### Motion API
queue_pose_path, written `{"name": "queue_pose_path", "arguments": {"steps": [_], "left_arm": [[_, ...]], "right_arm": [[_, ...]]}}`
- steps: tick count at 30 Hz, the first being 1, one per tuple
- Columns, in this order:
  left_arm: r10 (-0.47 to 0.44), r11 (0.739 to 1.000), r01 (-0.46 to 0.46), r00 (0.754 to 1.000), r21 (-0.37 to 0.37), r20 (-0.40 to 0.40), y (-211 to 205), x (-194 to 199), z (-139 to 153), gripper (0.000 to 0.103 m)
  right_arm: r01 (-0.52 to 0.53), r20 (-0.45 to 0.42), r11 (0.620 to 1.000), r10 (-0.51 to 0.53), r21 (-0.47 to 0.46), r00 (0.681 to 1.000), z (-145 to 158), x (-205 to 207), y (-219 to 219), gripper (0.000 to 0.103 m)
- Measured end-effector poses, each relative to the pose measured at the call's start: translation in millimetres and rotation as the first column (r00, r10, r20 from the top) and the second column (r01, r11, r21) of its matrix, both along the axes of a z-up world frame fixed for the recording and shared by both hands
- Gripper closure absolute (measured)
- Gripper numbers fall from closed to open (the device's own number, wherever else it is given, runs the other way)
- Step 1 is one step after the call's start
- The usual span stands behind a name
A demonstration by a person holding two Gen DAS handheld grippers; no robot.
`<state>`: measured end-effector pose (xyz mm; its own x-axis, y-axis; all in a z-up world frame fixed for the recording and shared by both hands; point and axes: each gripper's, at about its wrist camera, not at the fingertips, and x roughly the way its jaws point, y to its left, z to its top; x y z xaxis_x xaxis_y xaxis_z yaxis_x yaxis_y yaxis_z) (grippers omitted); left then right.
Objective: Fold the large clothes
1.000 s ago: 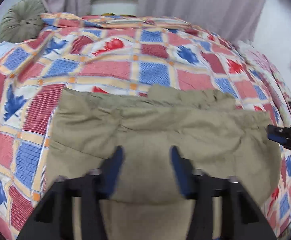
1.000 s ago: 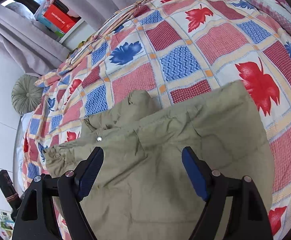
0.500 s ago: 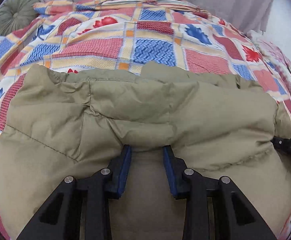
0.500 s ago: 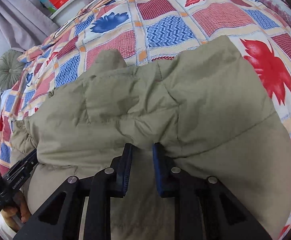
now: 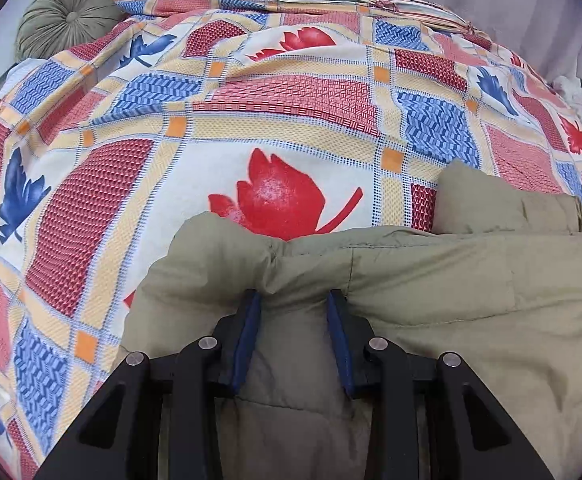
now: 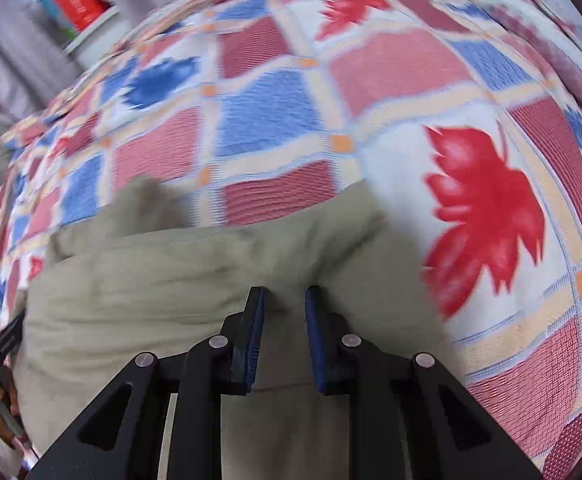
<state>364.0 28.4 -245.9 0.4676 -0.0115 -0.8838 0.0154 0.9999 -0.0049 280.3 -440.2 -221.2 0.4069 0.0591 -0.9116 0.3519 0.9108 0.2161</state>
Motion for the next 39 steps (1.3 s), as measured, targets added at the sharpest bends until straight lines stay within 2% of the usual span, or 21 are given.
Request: {"name": "queue_pose_path", "arguments": {"steps": [4, 9, 11, 13, 15, 17, 19, 21, 23, 26, 27, 28, 29, 30, 35, 39], "left_arm": [[0.013, 1.0, -0.013, 1.0, -0.017, 0.002, -3.9, 12.7, -8.9, 0.066], [0.035, 0.999, -0.035, 0.999, -0.039, -0.004, 0.4, 17.4, -10.5, 0.066], [0.052, 0.998, -0.052, 0.999, -0.036, -0.01, 4.8, 16.8, -4.9, 0.066], [0.107, 0.994, -0.107, 0.994, -0.033, -0.01, 17.6, 16.4, 3.1, 0.066], [0.144, 0.988, -0.145, 0.989, -0.056, -0.019, 32.8, 16.9, 9.0, 0.066], [0.165, 0.986, -0.166, 0.986, -0.033, -0.025, 42.9, 17.1, 14.2, 0.066], [0.195, 0.981, -0.195, 0.981, 0.02, -0.022, 52.0, 15.2, 21.3, 0.066], [0.213, 0.977, -0.213, 0.976, 0.006, -0.039, 60.4, 9.6, 28.7, 0.066], [0.206, 0.979, -0.206, 0.978, 0.007, -0.043, 65.0, -1.9, 38.2, 0.066], [0.14, 0.99, -0.14, 0.989, 0.017, -0.054, 59.4, -29.6, 51.0, 0.066], [0.119, 0.993, -0.118, 0.991, 0.017, -0.062, 57.3, -40.5, 54.0, 0.062], [0.105, 0.994, -0.104, 0.992, 0.017, -0.067, 55.2, -53.0, 57.3, 0.044], [0.101, 0.995, -0.1, 0.993, 0.014, -0.065, 54.5, -66.2, 61.5, 0.036], [0.096, 0.995, -0.096, 0.994, 0.004, -0.059, 53.7, -78.6, 64.9, 0.033], [0.073, 0.993, -0.083, 0.99, -0.079, -0.117, 52.7, -125.3, 74.6, 0.033], [0.059, 0.991, -0.076, 0.986, -0.107, -0.154, 50.5, -158.5, 79.5, 0.033]], "right_arm": [[0.076, 0.011, 0.995, -0.077, 0.063, 0.997, -23.4, 2.9, -18.2, 0.082], [0.076, 0.028, 0.997, -0.077, 0.021, 0.997, -34.7, 13.6, -13.0, 0.082], [0.069, 0.026, 0.998, -0.069, -0.009, 0.997, -32.7, 13.3, -8.9, 0.082], [0.063, 0.015, 0.998, -0.062, -0.029, 0.998, -28.9, 13.0, -6.5, 0.081], [0.054, 0.001, 0.996, -0.054, -0.067, 0.999, -19.5, 11.4, -2.7, 0.078], [0.046, 0.005, 0.993, -0.046, -0.109, 0.999, -7.4, 7.1, 3.1, 0.078], [0.065, 0.017, 0.993, -0.064, -0.101, 0.998, 3.4, -0.9, 4.6, 0.078], [0.091, 0.03, 0.994, -0.09, -0.063, 0.996, 14.7, -11.2, 4.2, 0.077], [0.096, 0.041, 0.995, -0.095, -0.021, 0.995, 26.5, -21.5, 5.7, 0.077], [0.079, 0.062, 0.997, -0.08, 0.014, 0.995, 44.4, -40.7, 12.8, 0.069], [0.075, 0.067, 0.997, -0.077, 0.023, 0.995, 50.1, -49.0, 16.3, 0.064], [0.073, 0.071, 0.997, -0.075, 0.033, 0.995, 54.3, -57.8, 20.3, 0.061], [0.069, 0.072, 0.996, -0.073, 0.049, 0.995, 58.1, -63.6, 24.4, 0.06], [0.068, 0.071, 0.995, -0.073, 0.068, 0.995, 60.6, -71.2, 28.0, 0.06], [0.067, 0.055, 0.99, -0.074, 0.123, 0.996, 68.3, -109.3, 46.3, 0.057], [0.06, 0.036, 0.989, -0.065, 0.132, 0.997, 71.0, -144.5, 63.1, 0.049]]}}
